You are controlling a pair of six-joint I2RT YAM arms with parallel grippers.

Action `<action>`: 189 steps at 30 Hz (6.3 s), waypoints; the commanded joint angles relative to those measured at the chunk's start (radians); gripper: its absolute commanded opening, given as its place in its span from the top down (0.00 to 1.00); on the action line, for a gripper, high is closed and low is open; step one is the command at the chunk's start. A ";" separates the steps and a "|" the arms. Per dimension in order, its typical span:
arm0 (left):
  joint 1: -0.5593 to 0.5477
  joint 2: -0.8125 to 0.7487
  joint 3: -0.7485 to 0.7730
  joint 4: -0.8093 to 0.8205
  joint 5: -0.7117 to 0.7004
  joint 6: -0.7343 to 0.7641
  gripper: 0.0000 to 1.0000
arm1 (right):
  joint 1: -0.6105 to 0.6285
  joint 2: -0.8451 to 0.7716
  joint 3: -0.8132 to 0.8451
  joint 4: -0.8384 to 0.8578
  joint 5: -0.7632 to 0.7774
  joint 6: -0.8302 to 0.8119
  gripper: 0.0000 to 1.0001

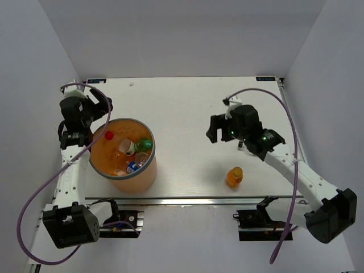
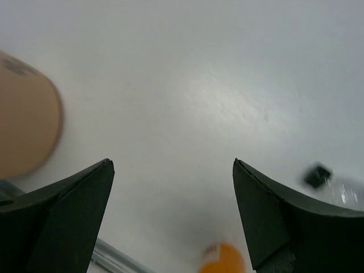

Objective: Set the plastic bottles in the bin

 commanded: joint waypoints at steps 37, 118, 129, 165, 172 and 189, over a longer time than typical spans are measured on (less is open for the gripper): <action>-0.311 -0.072 0.038 -0.059 -0.313 0.095 0.02 | 0.004 -0.024 -0.125 -0.171 0.008 0.033 0.73; -0.311 -0.005 0.043 -0.085 -0.499 0.051 0.02 | -0.839 0.230 -0.427 0.403 0.103 0.678 0.11; -0.309 0.006 0.051 -0.088 -0.492 0.046 0.02 | -0.784 0.360 -0.396 0.596 -0.137 0.596 0.51; -0.303 -0.101 0.048 -0.146 -0.770 -0.060 0.02 | 0.431 0.700 0.841 0.459 -0.422 0.176 0.11; -0.303 -0.092 0.048 -0.145 -0.767 -0.060 0.02 | 0.284 0.492 0.591 0.557 -0.368 0.238 0.11; -0.298 -0.089 0.008 -0.046 -0.589 -0.021 0.02 | -0.089 -0.234 -0.322 0.545 0.470 0.148 0.11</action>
